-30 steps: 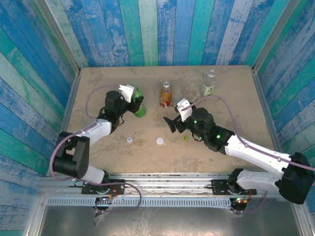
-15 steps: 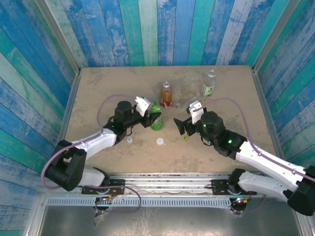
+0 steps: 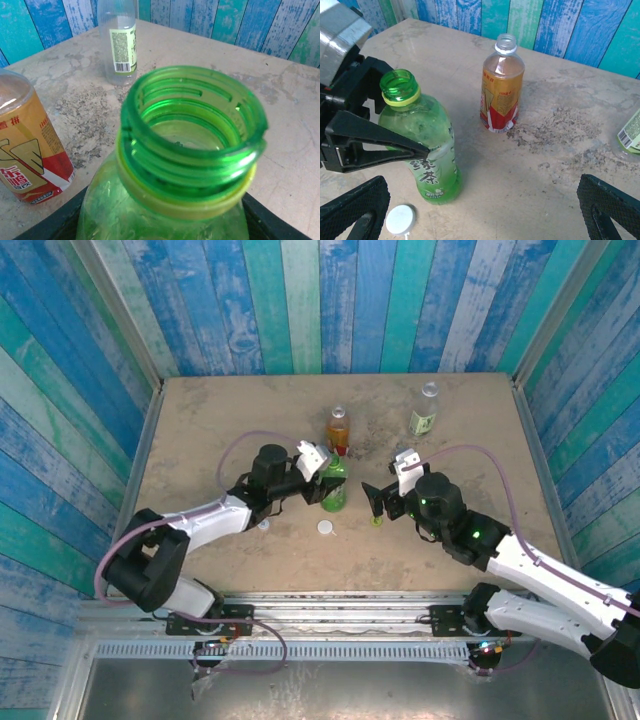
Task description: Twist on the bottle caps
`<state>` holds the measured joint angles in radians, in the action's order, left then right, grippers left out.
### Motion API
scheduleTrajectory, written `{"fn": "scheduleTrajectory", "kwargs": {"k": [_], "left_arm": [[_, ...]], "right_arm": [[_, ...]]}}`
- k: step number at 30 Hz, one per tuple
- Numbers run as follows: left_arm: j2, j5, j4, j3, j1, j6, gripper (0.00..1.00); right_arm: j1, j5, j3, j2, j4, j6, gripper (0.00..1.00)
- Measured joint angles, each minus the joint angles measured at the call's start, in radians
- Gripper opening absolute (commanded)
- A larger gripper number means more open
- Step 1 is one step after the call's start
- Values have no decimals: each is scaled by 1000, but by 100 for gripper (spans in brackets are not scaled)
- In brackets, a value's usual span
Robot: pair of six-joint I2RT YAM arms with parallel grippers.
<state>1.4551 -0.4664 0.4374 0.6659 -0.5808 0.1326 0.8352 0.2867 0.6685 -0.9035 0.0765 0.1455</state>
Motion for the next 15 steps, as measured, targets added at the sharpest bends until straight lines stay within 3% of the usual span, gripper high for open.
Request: {"fn": "scheduleTrajectory", "kwargs": {"k": [6,10,15], "left_arm": [[32,-2,34,5,0,6,57],[45,-4,62,5,0,6,63],[48,-4,86,5,-1,-2,92]], "right_arm": [[0,3,0,0,11,7,100],[0,3,0,-1,13,11,100],[-1,9,0,-11,14,12,100]]}}
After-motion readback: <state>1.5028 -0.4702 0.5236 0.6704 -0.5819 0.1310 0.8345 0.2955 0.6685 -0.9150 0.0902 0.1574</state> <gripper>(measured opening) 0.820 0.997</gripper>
